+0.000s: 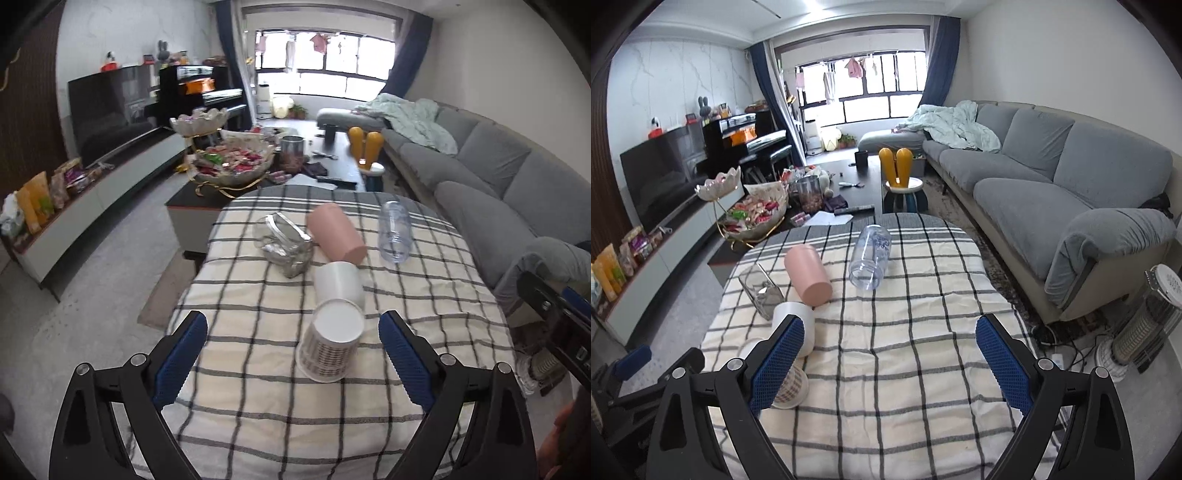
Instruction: Flip cup upside down
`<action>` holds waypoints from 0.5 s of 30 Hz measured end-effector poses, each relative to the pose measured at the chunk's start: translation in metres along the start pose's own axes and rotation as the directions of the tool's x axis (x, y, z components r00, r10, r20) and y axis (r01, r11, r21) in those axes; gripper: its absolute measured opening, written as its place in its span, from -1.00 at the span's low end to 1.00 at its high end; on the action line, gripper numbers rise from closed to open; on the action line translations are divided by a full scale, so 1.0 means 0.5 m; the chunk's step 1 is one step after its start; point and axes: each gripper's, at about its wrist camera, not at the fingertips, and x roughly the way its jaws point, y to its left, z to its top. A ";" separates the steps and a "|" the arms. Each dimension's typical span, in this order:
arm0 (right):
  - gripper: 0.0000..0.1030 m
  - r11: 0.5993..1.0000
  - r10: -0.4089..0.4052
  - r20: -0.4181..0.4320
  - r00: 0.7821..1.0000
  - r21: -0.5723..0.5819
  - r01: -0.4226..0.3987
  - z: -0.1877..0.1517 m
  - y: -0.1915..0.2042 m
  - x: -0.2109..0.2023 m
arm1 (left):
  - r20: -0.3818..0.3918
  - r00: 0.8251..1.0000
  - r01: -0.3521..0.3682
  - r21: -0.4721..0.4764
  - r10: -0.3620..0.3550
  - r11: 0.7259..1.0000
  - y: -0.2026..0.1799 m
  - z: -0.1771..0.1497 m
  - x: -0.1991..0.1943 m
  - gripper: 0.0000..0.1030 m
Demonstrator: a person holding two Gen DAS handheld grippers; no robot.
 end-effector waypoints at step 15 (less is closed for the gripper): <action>0.83 1.000 -0.027 0.051 0.998 0.008 0.026 -0.001 -0.010 -0.038 | 0.038 0.999 -0.021 0.011 0.020 1.000 -0.005 0.001 -0.024 0.85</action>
